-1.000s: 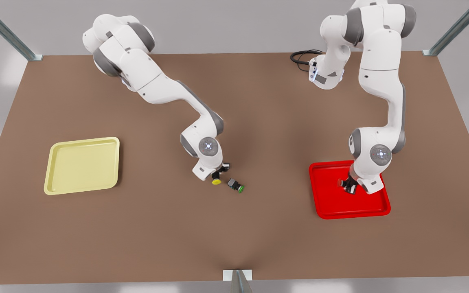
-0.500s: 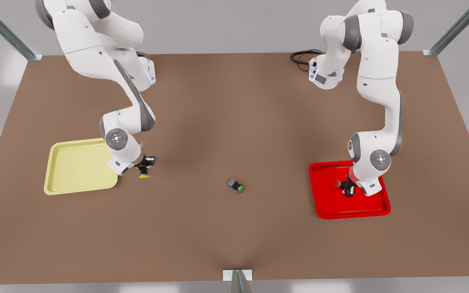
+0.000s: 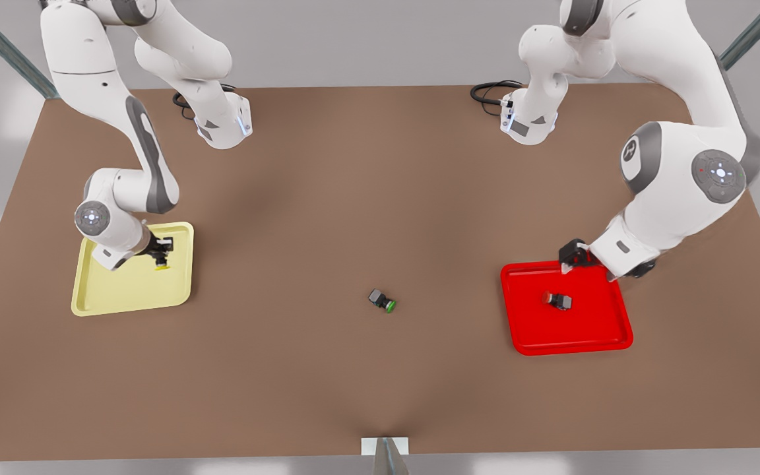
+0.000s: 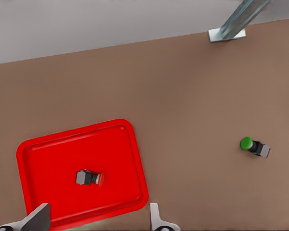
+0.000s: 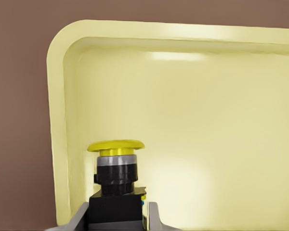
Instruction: Place the switches on the corresponding trays according to their colors
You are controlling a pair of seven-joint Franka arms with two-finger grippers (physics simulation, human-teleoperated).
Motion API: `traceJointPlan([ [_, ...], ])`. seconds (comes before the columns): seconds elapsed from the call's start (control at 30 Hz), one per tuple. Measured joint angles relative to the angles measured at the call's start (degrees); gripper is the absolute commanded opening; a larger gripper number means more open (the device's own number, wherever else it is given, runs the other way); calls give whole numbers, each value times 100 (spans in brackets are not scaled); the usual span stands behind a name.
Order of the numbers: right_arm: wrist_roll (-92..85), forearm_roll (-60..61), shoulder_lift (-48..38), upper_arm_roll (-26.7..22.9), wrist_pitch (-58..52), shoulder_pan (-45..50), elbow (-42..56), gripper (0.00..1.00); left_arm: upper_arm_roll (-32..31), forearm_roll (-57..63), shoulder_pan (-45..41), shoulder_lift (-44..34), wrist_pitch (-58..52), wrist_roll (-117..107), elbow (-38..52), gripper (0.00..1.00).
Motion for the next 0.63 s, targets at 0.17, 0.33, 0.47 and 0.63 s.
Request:
traceJointPlan([
  [0.17,-177,0,-90,-10,-69,-86,54,94,-560,725,425,-499,-74,108,-256,100],
  [0.33,-245,65,-335,73,-1874,249,1832,100,-605,914,452,-493,-83,72,-257,100],
  [0.47,-101,439,-515,88,-3285,254,3502,100,-605,956,454,-450,-83,37,-248,100],
  [0.63,433,465,-510,70,-3758,307,3836,100,-605,971,458,-449,-91,37,-248,100],
])
